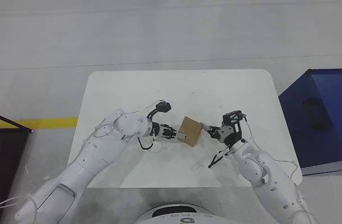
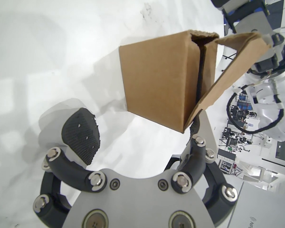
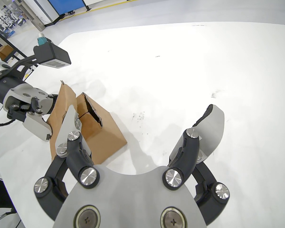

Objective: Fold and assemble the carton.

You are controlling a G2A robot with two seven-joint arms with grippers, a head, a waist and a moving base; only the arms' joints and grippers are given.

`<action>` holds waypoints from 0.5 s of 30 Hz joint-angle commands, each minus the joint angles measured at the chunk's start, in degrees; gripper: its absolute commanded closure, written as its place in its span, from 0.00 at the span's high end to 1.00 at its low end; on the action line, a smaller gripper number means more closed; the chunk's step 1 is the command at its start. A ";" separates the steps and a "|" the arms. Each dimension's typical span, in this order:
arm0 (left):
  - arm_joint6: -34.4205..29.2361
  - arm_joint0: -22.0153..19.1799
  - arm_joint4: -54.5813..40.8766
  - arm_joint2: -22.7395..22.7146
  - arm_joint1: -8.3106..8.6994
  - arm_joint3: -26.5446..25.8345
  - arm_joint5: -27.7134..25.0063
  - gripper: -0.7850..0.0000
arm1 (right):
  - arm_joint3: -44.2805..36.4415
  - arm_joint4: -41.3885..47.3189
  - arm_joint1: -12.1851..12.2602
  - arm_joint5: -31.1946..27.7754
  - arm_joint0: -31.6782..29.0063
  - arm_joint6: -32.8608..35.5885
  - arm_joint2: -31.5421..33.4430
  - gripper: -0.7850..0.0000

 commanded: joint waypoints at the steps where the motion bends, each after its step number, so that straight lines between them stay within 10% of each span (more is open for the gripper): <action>1: 0.37 0.28 0.89 -0.60 0.26 -0.38 0.46 1.00 | 0.55 -0.25 -0.06 0.09 0.50 1.05 -0.25 1.00; 15: 2.76 4.58 0.13 -8.93 2.79 -4.72 1.81 1.00 | -0.41 -1.26 -0.50 -2.17 0.89 -0.75 -1.36 0.98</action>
